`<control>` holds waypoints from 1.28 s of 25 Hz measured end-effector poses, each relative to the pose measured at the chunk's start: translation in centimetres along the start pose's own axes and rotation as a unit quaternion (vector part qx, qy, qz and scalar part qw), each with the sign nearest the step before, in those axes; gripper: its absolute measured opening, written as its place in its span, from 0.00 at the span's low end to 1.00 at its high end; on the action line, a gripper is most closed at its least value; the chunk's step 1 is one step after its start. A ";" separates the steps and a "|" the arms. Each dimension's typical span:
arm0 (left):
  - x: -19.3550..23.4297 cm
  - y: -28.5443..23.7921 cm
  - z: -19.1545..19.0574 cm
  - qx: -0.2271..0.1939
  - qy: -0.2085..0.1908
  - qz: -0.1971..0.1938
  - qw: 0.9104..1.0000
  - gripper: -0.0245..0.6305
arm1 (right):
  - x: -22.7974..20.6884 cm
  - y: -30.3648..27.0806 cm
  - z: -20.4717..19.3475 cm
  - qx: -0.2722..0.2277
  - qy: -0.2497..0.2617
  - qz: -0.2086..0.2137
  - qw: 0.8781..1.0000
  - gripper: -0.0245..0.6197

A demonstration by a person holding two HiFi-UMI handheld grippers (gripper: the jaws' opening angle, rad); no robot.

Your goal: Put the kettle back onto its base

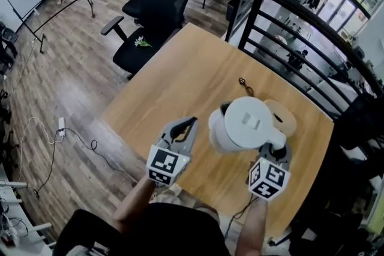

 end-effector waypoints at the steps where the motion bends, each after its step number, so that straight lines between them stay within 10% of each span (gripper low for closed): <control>1: 0.0 -0.2 -0.2 0.002 0.002 0.004 1.000 0.04 | 0.0 -0.7 -0.1 0.001 0.002 0.004 1.000 0.22; 32: 1.3 -5.9 -7.2 0.082 0.037 0.091 0.992 0.04 | 0.5 -13.3 -5.1 0.026 0.026 0.077 0.996 0.22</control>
Point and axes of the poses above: the fingertips, and each gripper's own axes: y backward along the fingers, x to its left, z out of its top, the point moved 6 cm from there along y, backward along the fingers, and after that the axes turned 4 degrees about z, right-handed, at the moved point
